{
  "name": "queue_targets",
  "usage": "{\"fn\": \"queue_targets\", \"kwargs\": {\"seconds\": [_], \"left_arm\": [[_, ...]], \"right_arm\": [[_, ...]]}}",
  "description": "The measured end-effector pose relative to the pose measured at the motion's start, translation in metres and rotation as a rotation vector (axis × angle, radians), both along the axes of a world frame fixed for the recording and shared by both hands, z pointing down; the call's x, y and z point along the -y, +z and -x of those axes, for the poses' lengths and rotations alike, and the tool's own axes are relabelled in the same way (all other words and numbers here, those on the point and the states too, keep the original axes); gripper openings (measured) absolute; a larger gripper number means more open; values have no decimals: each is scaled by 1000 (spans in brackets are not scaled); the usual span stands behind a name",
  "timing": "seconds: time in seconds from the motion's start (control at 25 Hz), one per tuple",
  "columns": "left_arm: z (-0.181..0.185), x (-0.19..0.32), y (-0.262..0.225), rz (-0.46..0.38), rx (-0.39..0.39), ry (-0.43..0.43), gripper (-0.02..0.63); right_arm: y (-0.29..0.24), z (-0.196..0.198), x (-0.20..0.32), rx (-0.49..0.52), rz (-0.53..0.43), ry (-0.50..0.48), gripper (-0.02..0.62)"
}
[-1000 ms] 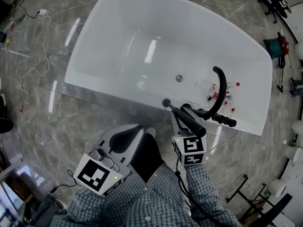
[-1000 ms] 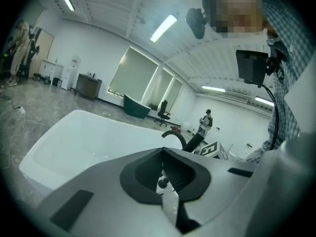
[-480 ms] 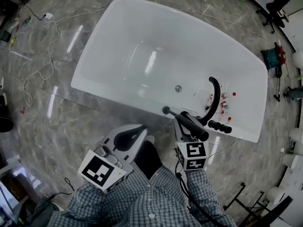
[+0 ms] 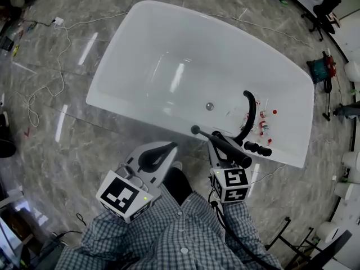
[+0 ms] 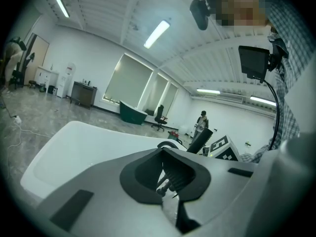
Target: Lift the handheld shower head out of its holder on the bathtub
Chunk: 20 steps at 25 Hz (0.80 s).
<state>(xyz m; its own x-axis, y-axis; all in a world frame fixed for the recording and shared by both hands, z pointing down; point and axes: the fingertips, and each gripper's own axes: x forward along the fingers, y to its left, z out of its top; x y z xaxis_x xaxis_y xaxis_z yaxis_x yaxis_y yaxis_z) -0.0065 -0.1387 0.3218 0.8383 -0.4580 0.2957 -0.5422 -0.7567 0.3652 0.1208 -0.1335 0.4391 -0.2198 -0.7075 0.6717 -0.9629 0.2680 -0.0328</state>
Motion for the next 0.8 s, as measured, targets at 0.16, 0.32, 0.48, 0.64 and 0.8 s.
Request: {"fn": "queue_targets", "kwargs": {"seconds": [0.16, 0.32, 0.48, 0.64, 0.8], "left_arm": [[-2, -3, -7, -10, 1, 3, 2], [-3, -3, -11, -18, -6, 2, 2], [-4, -4, -10, -17, -5, 8, 2], [-6, -7, -14, -29, -9, 23, 2], [-12, -6, -20, -47, -17, 35, 2]], "right_arm": [[-8, -1, -6, -14, 0, -9, 133], [-22, 2, -4, -22, -19, -21, 133], [-35, 4, -2, -30, -36, -21, 133], [-39, 3, -7, -29, -41, -26, 133], [-39, -1, -14, -19, -33, -15, 133]]}}
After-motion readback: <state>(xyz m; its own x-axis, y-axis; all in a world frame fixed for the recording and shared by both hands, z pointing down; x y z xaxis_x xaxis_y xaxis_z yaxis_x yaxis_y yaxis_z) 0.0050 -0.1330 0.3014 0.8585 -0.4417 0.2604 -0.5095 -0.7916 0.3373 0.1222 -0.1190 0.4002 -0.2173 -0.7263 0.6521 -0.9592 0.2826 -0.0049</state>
